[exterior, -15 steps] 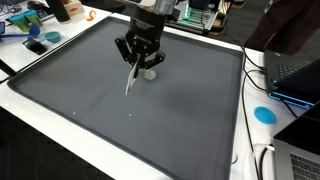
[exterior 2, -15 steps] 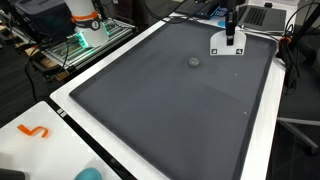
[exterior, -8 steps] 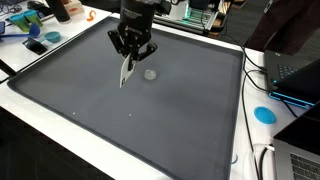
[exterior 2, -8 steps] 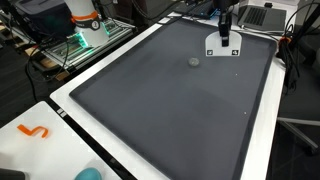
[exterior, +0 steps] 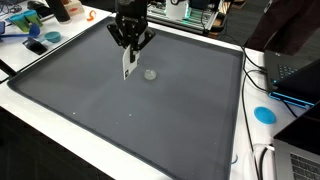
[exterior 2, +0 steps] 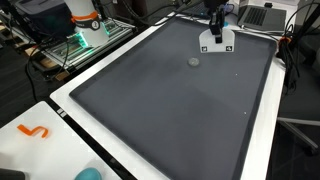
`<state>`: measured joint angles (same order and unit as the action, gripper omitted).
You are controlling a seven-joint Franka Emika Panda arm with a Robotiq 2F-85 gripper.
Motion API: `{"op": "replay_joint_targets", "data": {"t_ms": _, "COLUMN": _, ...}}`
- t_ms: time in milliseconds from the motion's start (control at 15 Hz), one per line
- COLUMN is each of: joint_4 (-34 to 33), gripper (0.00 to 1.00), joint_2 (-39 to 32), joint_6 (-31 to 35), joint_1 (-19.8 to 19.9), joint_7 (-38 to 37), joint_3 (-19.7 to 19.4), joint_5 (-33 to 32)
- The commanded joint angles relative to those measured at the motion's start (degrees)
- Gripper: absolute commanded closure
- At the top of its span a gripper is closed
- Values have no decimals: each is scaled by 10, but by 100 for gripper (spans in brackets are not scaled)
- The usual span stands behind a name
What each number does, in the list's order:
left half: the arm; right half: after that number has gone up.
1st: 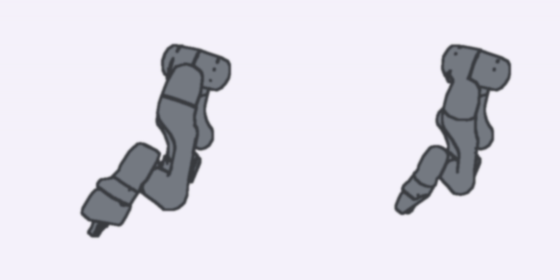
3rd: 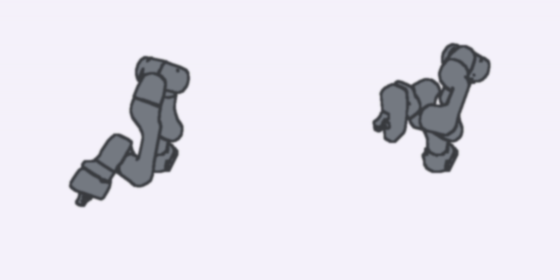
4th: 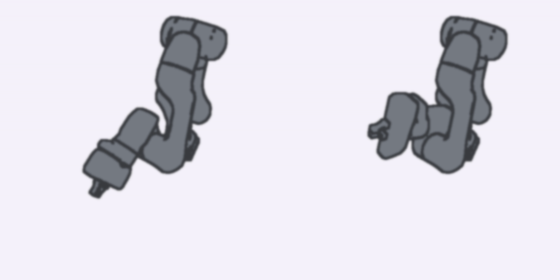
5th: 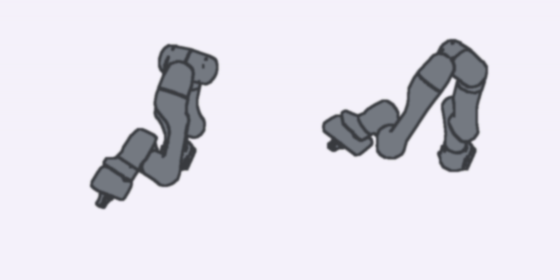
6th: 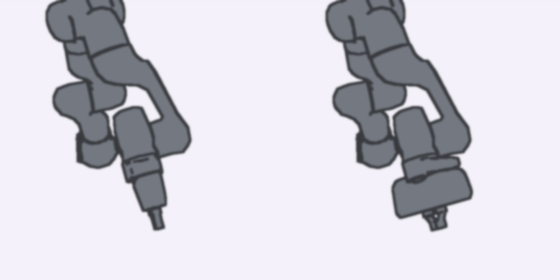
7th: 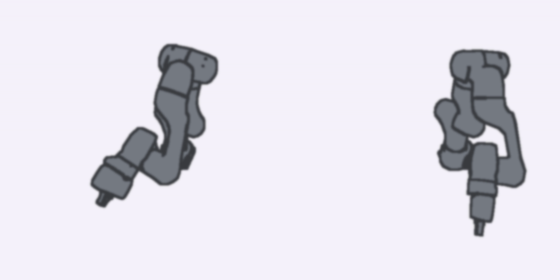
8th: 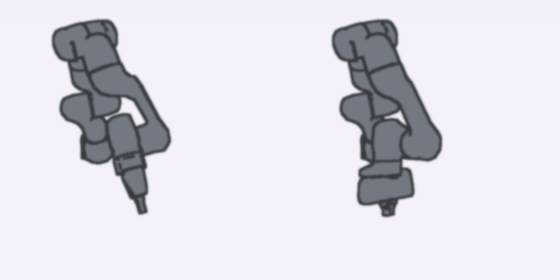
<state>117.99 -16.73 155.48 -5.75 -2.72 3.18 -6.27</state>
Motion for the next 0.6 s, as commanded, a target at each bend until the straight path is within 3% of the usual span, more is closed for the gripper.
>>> {"op": "replay_joint_targets", "data": {"t_ms": 0, "joint_4": 46, "gripper": 99, "joint_2": 37, "joint_6": 14, "joint_1": 42, "joint_7": 83, "joint_3": 37, "joint_5": 90}}
{"op": "replay_joint_targets", "data": {"t_ms": 533, "joint_4": 85, "gripper": 99, "joint_2": 78, "joint_6": 3, "joint_1": 103, "joint_7": 276, "joint_3": 87, "joint_5": 312}}
